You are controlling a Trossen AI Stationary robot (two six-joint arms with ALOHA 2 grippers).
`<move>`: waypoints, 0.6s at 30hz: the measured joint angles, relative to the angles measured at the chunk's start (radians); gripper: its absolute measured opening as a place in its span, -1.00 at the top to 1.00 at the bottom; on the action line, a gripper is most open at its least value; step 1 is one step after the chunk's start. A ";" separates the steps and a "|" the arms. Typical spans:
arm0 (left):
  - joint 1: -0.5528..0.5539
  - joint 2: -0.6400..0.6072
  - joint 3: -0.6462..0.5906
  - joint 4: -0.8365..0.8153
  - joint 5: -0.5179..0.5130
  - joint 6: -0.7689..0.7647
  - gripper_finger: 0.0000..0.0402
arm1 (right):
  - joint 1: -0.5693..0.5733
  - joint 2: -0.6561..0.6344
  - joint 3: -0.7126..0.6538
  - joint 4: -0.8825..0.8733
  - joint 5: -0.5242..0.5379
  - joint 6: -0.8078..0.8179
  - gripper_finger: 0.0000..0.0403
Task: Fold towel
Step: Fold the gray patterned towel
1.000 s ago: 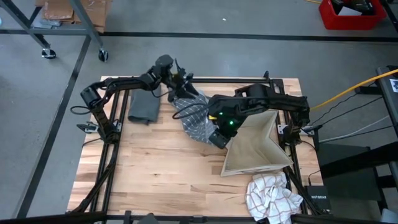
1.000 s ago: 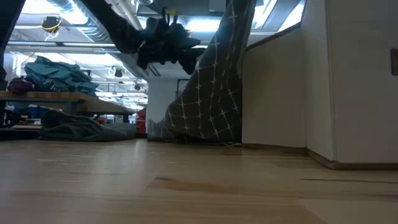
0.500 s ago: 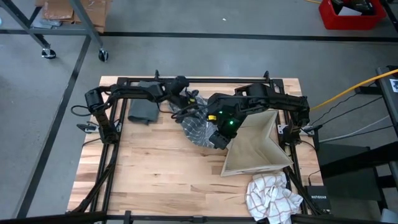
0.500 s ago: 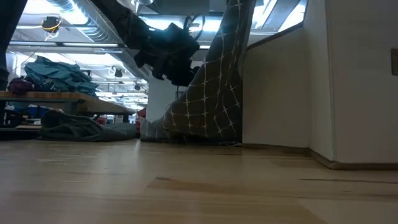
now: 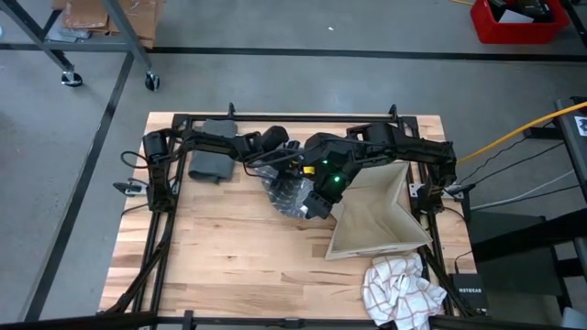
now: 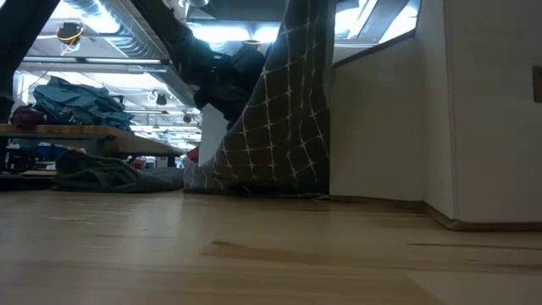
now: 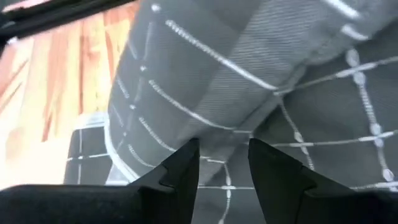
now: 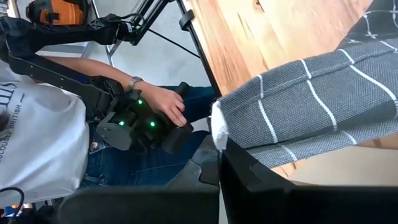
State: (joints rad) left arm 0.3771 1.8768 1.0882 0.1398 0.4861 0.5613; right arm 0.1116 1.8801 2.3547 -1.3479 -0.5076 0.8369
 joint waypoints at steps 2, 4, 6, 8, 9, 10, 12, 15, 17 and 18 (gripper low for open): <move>0.002 0.006 0.000 0.031 -0.001 -0.017 0.35 | 0.000 0.000 0.000 0.001 -0.003 0.006 1.00; -0.001 0.006 0.000 0.027 -0.002 -0.028 0.35 | 0.000 -0.001 0.000 0.001 -0.009 0.007 1.00; -0.009 0.006 0.000 0.017 -0.003 -0.030 0.35 | 0.000 -0.001 0.000 0.001 -0.017 0.008 1.00; -0.020 0.006 0.000 -0.009 -0.003 -0.030 0.35 | 0.000 -0.002 0.000 0.001 -0.022 0.008 1.00; -0.028 0.007 0.000 -0.024 -0.002 -0.030 0.35 | 0.000 -0.002 0.000 0.003 -0.025 0.009 1.00; -0.035 0.007 0.000 -0.033 -0.002 -0.029 0.35 | 0.000 -0.002 0.000 0.007 -0.026 0.013 1.00; -0.053 0.011 0.000 -0.038 -0.002 0.004 0.35 | 0.000 -0.002 0.000 0.009 -0.026 0.023 1.00; -0.080 0.020 0.000 -0.042 -0.025 0.049 0.35 | 0.000 -0.002 0.000 0.012 -0.026 0.025 1.00; -0.097 0.024 0.000 -0.011 -0.086 0.036 0.35 | 0.000 -0.002 0.000 0.013 -0.026 0.025 1.00; -0.102 0.024 0.000 -0.001 -0.115 0.023 0.35 | 0.000 -0.002 0.000 0.013 -0.026 0.025 1.00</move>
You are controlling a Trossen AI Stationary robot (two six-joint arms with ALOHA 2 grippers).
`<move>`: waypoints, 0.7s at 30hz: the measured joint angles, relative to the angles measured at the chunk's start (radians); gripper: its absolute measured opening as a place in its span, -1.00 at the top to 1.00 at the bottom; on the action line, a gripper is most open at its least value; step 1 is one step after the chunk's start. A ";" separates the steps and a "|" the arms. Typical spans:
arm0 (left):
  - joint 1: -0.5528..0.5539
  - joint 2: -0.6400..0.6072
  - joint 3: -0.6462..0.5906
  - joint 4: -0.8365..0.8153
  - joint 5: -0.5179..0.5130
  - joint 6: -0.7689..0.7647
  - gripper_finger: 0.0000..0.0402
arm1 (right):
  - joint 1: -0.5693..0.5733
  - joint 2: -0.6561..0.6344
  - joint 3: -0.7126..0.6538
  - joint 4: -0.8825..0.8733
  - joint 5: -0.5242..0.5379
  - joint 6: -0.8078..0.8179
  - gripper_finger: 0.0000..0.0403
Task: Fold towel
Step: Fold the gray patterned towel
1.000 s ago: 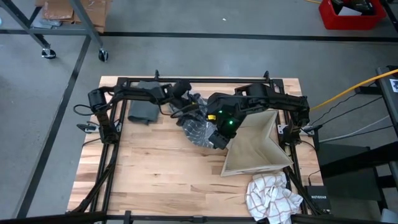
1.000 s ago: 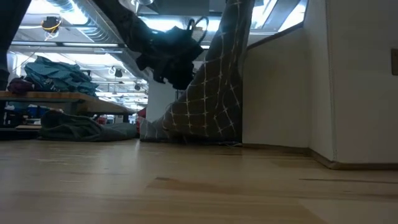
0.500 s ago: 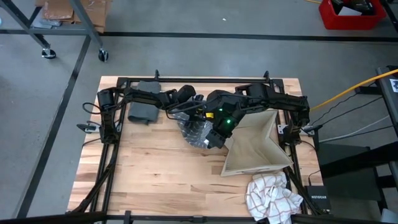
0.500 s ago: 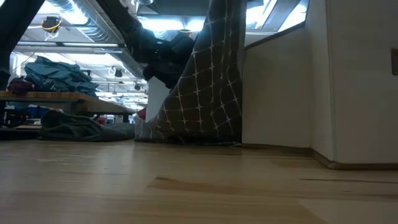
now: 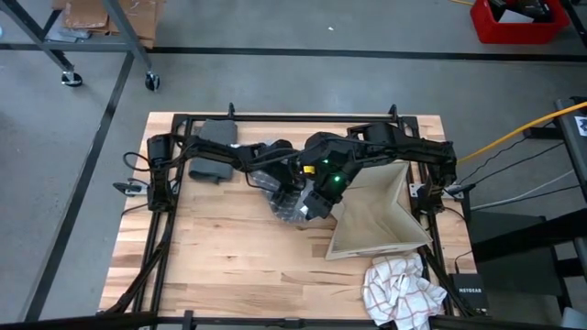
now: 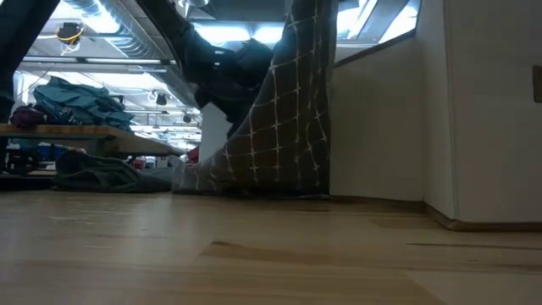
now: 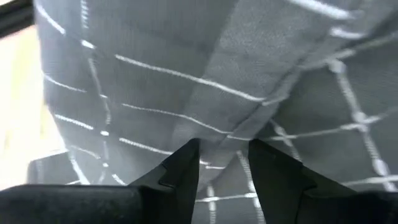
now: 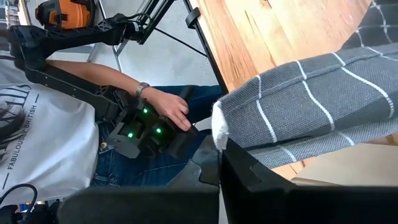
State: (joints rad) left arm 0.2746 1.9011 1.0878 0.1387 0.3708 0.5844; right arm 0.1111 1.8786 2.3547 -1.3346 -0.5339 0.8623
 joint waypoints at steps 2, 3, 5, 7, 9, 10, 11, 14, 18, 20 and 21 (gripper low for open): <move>-0.008 0.000 0.000 0.029 -0.054 -0.024 0.35 | 0.000 0.000 0.000 0.000 0.000 0.000 1.00; -0.010 0.000 0.000 0.044 -0.076 -0.036 0.35 | 0.000 0.000 0.000 0.000 0.000 0.000 1.00; -0.013 0.000 0.000 0.075 -0.109 -0.072 0.35 | 0.000 0.000 0.000 0.000 0.000 0.000 1.00; -0.013 0.000 0.000 0.092 -0.132 -0.109 0.37 | 0.000 0.000 0.000 0.000 0.000 0.000 1.00; -0.013 0.000 0.000 0.085 -0.145 -0.129 0.46 | 0.000 0.000 0.000 0.000 0.000 0.001 1.00; -0.013 0.000 0.000 0.074 -0.147 -0.132 0.52 | 0.000 0.000 0.000 0.000 0.001 0.000 1.00; -0.012 0.000 0.000 0.064 -0.149 -0.135 0.61 | 0.000 0.000 0.000 0.000 0.001 0.001 1.00; -0.008 0.000 0.000 0.038 -0.150 -0.140 0.90 | 0.000 0.000 0.000 0.000 0.002 0.000 1.00; 0.001 -0.009 0.000 -0.009 -0.150 -0.166 0.96 | 0.000 0.000 0.000 -0.002 0.042 -0.001 1.00; 0.009 -0.027 0.000 -0.026 -0.151 -0.161 0.99 | 0.000 0.000 0.000 -0.007 0.053 -0.002 1.00; 0.014 -0.034 0.000 -0.042 -0.151 -0.159 0.99 | 0.000 0.000 0.000 -0.010 0.053 -0.002 1.00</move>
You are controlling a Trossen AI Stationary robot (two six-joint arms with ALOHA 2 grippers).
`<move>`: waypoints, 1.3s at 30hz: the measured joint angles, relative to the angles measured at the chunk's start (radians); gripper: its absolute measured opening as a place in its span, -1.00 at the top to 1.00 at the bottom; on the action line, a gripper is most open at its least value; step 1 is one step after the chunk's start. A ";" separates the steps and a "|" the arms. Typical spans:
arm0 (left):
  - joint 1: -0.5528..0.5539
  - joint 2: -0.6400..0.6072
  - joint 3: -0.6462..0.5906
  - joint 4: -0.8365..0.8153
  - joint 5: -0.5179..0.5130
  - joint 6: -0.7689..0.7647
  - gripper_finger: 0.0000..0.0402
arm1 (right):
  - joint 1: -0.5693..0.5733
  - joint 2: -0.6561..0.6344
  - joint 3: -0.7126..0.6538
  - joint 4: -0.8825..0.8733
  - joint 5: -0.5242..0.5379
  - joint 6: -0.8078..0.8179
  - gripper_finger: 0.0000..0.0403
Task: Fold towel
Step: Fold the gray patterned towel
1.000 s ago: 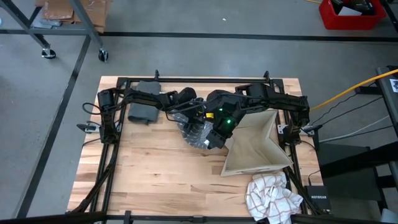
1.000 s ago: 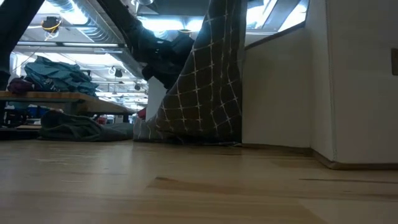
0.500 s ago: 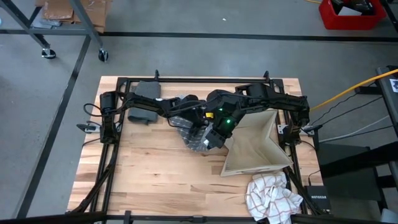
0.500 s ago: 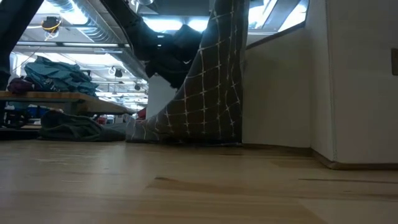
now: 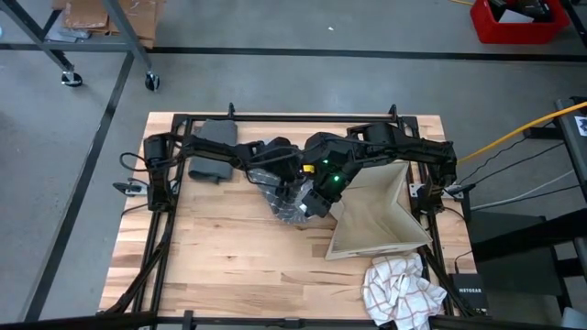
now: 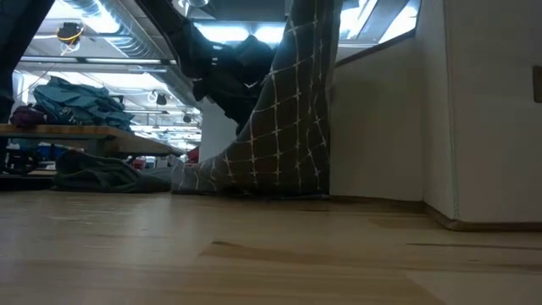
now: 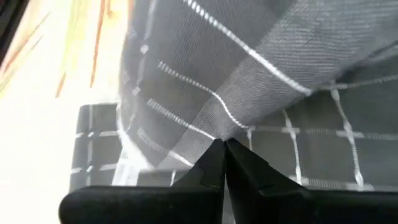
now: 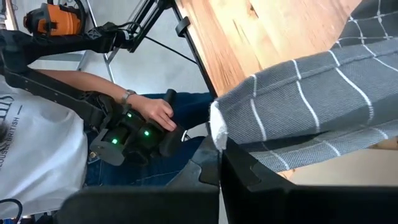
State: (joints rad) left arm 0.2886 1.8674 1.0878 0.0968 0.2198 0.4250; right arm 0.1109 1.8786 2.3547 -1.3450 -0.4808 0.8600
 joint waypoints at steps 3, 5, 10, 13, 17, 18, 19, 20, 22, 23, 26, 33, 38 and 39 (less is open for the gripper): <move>0.014 -0.009 0.001 -0.011 0.000 0.000 0.95 | 0.000 0.000 0.000 -0.005 0.000 0.000 1.00; 0.016 -0.009 0.000 -0.032 0.000 -0.017 0.94 | 0.000 0.000 0.000 -0.006 0.000 0.000 1.00; 0.014 -0.009 0.000 -0.123 -0.023 -0.022 0.95 | 0.000 0.000 0.000 -0.008 0.000 -0.001 1.00; 0.016 -0.009 0.000 -0.158 -0.148 -0.028 0.95 | 0.000 0.000 0.000 -0.010 0.000 -0.002 1.00; 0.042 -0.009 0.000 -0.147 -0.260 -0.058 0.96 | 0.000 0.000 0.000 -0.010 0.000 -0.003 1.00; 0.050 -0.009 0.000 -0.137 -0.261 -0.069 0.96 | 0.000 0.000 0.000 -0.010 -0.001 -0.003 1.00; 0.058 -0.009 0.000 -0.129 -0.261 -0.079 0.97 | 0.000 0.000 0.000 -0.011 -0.001 -0.003 1.00; 0.066 -0.009 0.000 -0.127 -0.261 -0.094 0.97 | 0.000 0.000 0.000 -0.010 -0.001 -0.003 1.00; 0.081 -0.009 0.000 -0.147 -0.252 -0.141 0.99 | 0.000 0.000 0.000 -0.010 -0.001 -0.003 1.00; 0.087 -0.009 0.000 -0.169 -0.237 -0.170 0.99 | 0.000 0.000 0.000 -0.011 -0.001 -0.004 1.00; 0.099 -0.009 0.000 -0.247 -0.119 -0.238 1.00 | 0.000 0.000 0.000 -0.011 -0.001 -0.012 1.00; 0.075 -0.008 0.000 -0.249 -0.028 -0.192 0.86 | 0.000 0.000 0.000 -0.010 -0.001 -0.027 1.00; 0.058 -0.007 0.000 -0.212 -0.032 -0.190 0.53 | 0.000 0.000 0.000 -0.010 -0.002 -0.014 1.00; 0.052 -0.007 0.000 -0.201 -0.033 -0.188 0.44 | 0.000 0.000 0.000 -0.011 -0.002 -0.009 1.00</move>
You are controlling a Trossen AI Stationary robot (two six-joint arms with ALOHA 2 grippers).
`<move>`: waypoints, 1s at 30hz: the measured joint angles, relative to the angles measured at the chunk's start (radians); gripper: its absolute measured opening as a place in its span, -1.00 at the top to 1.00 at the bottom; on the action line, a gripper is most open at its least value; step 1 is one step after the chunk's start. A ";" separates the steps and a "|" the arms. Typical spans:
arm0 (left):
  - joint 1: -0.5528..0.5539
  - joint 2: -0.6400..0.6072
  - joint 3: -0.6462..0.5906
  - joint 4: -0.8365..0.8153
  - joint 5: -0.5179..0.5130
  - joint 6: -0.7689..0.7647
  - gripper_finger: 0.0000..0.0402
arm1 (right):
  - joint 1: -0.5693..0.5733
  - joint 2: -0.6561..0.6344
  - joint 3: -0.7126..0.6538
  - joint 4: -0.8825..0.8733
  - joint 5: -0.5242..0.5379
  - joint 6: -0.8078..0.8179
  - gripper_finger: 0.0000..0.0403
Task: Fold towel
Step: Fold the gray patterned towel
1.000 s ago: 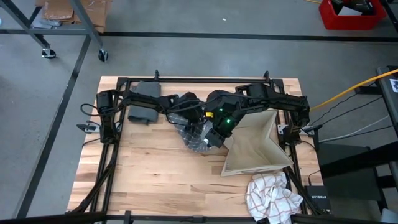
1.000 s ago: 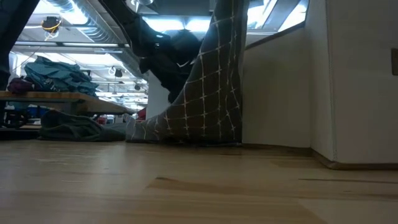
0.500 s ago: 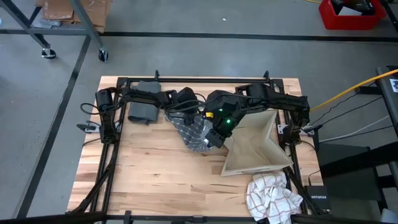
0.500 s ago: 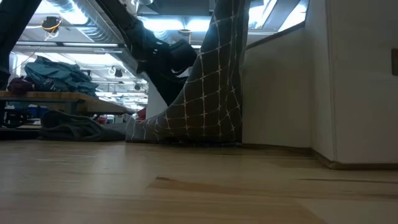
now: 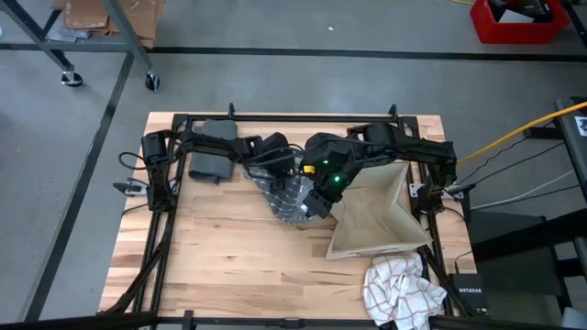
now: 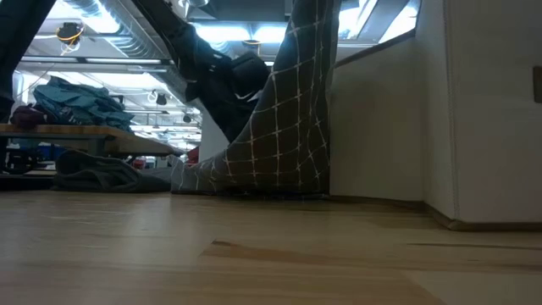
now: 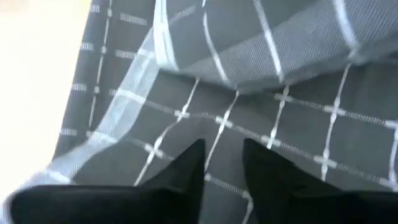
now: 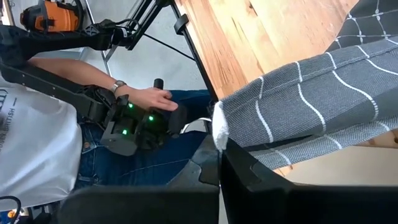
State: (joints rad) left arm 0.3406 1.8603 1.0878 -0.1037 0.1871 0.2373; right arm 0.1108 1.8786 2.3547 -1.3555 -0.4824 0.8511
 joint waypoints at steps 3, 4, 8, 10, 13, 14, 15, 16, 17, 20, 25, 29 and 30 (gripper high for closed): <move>-0.024 0.000 0.000 0.033 0.000 0.017 0.17 | 0.000 0.000 0.000 0.001 0.000 0.006 1.00; -0.035 0.000 0.000 0.047 0.000 0.032 0.09 | 0.000 0.000 0.000 0.001 0.000 0.007 1.00; -0.082 0.000 0.000 0.096 -0.009 0.087 -0.15 | -0.001 0.000 0.000 0.004 0.014 0.008 1.00; -0.104 0.000 0.000 0.113 -0.042 0.106 -0.22 | -0.001 0.000 0.000 0.004 0.019 0.008 1.00; -0.129 0.001 0.000 0.144 -0.084 0.103 -0.28 | 0.000 0.000 0.000 0.004 0.020 0.009 1.00; -0.136 0.004 0.000 0.164 -0.094 0.095 -0.29 | 0.000 0.000 0.000 0.005 0.020 0.009 1.00; -0.143 0.009 0.000 0.190 -0.101 0.083 -0.29 | 0.000 0.000 0.000 0.006 0.020 0.009 1.00; -0.150 0.014 0.000 0.213 -0.105 0.066 -0.29 | 0.000 0.000 0.000 0.012 0.020 0.009 1.00; -0.156 0.022 0.000 0.232 -0.112 0.048 -0.30 | 0.000 0.000 0.000 0.020 0.020 0.009 1.00; -0.175 0.051 0.001 0.266 -0.160 0.014 -0.30 | 0.000 0.000 0.000 0.030 0.021 0.009 1.00; -0.191 0.085 0.000 0.215 -0.291 0.059 -0.28 | 0.000 0.000 0.000 0.029 0.021 0.008 1.00; -0.184 0.086 0.000 0.213 -0.359 0.049 -0.09 | 0.000 0.000 0.000 0.029 0.021 0.001 1.00; -0.181 0.086 0.000 0.228 -0.359 0.048 -0.02 | 0.000 0.000 0.000 0.029 0.021 -0.007 1.00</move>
State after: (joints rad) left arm 0.1599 1.9461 1.0878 0.1247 -0.1722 0.2850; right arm 0.1108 1.8786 2.3547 -1.3262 -0.4614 0.8442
